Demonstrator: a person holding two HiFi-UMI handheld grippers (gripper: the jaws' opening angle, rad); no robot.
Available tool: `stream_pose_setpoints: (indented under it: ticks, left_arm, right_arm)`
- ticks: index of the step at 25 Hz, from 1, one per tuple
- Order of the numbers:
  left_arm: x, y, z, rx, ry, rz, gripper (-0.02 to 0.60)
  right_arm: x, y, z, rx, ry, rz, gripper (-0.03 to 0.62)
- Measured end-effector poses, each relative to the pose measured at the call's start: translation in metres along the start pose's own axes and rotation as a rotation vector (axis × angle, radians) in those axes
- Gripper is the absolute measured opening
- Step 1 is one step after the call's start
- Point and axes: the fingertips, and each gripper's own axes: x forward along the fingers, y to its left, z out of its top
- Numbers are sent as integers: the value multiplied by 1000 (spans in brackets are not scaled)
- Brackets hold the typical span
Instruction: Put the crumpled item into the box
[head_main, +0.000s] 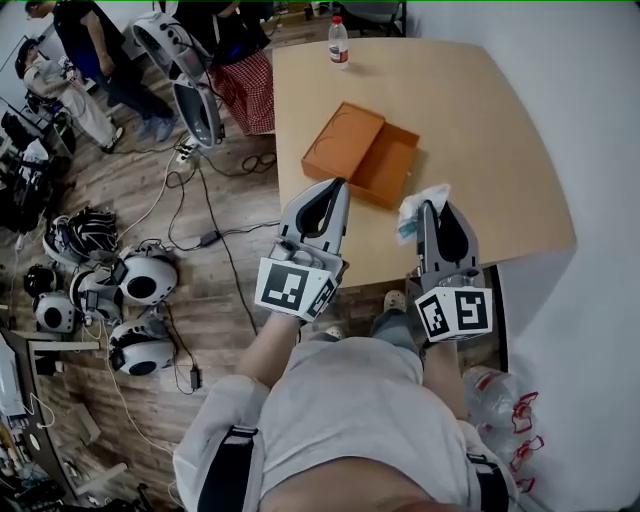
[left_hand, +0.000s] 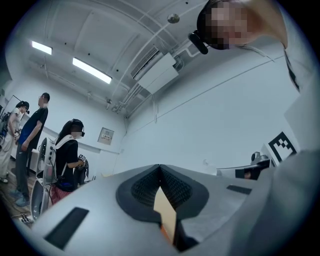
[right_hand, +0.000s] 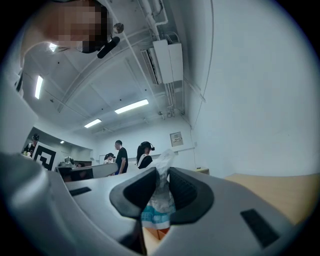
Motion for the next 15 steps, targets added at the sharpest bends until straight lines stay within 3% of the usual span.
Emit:
stream_pose_setpoints:
  ticks: [15]
  left_arm:
    - [62,23,-13,8,-15,198,14]
  right_arm:
    - [78,-60,0,27,41,156,75]
